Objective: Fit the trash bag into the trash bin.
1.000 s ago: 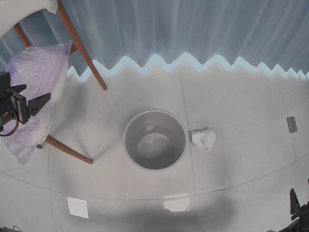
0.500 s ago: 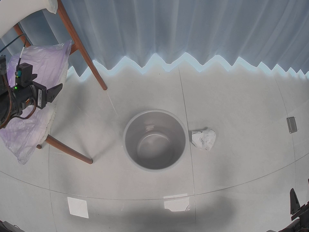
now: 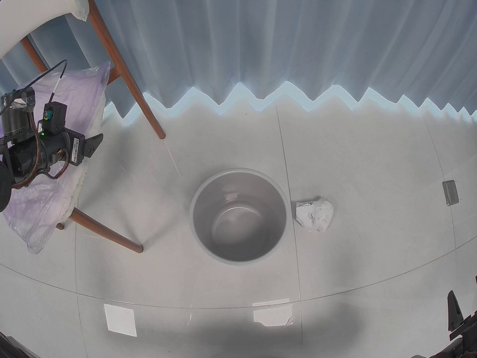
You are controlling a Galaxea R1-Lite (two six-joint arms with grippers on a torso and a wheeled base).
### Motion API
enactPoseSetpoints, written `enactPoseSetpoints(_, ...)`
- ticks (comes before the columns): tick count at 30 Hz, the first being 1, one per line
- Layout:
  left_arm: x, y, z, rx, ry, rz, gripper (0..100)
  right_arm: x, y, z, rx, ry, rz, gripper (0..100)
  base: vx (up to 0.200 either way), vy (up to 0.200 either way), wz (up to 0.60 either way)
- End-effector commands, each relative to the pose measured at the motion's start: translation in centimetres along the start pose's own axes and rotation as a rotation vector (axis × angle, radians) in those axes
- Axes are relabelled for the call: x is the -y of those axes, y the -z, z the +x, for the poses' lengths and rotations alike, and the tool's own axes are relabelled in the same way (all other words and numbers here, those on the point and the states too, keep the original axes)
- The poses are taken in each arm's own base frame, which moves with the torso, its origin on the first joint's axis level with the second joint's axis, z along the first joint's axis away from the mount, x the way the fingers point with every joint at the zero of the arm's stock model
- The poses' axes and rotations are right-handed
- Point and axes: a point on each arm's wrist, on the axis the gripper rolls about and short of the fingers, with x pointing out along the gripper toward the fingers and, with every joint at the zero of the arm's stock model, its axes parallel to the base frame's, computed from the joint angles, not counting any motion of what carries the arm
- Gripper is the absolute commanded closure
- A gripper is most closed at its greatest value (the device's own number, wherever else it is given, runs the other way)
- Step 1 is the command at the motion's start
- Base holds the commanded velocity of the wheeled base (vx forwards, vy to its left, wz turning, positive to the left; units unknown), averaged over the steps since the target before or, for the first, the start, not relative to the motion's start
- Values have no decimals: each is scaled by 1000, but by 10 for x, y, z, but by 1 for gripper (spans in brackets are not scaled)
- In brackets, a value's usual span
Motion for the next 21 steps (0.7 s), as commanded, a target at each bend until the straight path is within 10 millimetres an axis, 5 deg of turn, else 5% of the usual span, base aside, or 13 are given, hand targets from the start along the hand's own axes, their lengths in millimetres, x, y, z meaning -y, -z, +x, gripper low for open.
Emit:
enactPoseSetpoints(1,0,4,6,-18,0,0,0,0,5,0,-1,0,0,0,0,0,0)
enactPoseSetpoints(3,1,6,7,-25,0,0,0,0,5,0,-1,0,0,0,0,0,0)
enactPoseSetpoints(4,0,7,8,-29,-2,0,100,0,5,0,-1,0,0,0,0,0,0)
enactPoseSetpoints(21,-15,8,1,-22,-25,-163,100,0,5,0,-1,0,0,0,0,0,0)
